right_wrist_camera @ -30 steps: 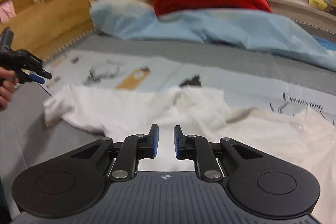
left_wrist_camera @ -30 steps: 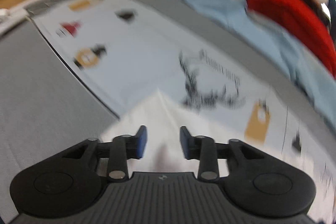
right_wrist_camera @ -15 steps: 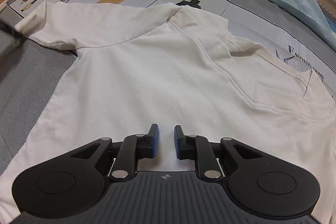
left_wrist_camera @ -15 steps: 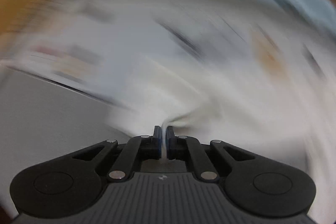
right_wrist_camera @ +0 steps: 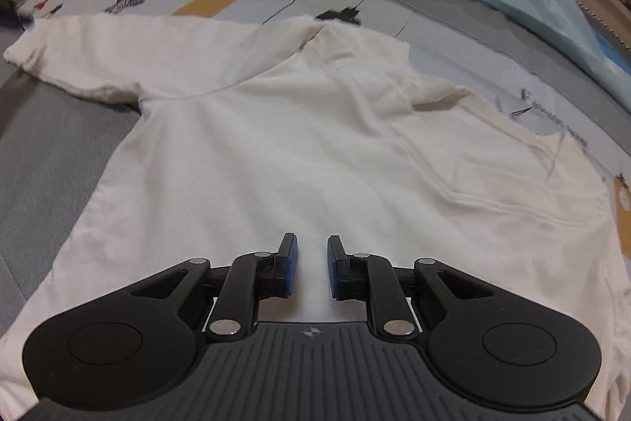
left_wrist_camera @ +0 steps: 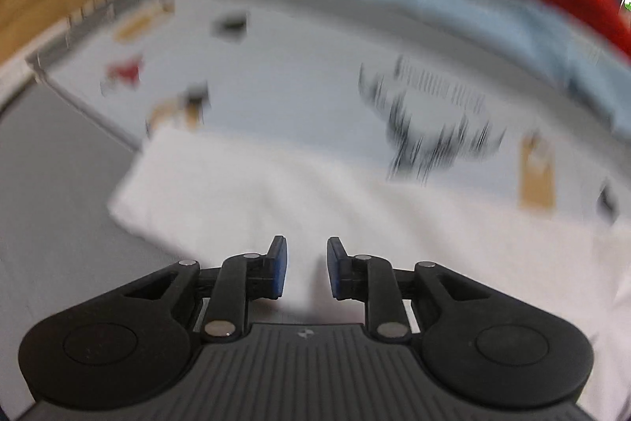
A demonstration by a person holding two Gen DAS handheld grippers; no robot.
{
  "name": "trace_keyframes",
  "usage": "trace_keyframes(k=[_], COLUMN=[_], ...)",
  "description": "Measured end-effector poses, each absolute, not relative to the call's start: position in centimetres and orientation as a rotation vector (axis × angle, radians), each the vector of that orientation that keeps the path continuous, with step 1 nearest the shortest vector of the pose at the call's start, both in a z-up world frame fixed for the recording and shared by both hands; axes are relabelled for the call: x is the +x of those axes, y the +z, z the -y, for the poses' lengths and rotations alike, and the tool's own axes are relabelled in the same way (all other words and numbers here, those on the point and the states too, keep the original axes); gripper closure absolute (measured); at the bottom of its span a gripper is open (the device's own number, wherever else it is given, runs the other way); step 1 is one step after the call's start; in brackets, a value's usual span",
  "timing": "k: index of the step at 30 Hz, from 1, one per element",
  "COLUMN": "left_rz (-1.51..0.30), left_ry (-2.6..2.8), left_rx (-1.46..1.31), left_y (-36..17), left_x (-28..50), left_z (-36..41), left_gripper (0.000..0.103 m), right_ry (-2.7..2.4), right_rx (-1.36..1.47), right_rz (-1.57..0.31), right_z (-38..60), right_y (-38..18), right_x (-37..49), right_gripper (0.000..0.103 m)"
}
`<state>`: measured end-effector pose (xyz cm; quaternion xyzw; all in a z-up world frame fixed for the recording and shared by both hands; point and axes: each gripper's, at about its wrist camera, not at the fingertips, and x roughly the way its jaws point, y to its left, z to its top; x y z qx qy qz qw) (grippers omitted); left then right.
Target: Fold small clothes
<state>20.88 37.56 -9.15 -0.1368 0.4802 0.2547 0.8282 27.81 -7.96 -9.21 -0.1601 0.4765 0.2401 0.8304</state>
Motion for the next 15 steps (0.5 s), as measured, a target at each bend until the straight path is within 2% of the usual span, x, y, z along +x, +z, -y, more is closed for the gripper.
trace_keyframes(k=[2, 4, 10, 15], left_rz=[-1.124, -1.118, -0.97, -0.956], left_ry=[0.597, 0.638, 0.45, 0.283], left_rx=[-0.283, -0.268, -0.237, -0.254], left_y=[-11.4, -10.3, -3.9, -1.7], left_x=[20.7, 21.1, 24.1, 25.9], left_z=[-36.9, -35.6, -27.7, -20.0], left_gripper=[0.077, 0.077, 0.073, 0.072], right_ry=[0.48, 0.435, 0.229, 0.005], right_rx=[-0.309, -0.266, -0.049, 0.085], right_rz=[-0.984, -0.951, -0.829, -0.714], right_z=[9.2, 10.9, 18.9, 28.4], right_y=[-8.1, -6.9, -3.0, -1.7], right_x=[28.0, 28.4, 29.1, 28.4], right_gripper=[0.086, 0.086, 0.086, 0.088])
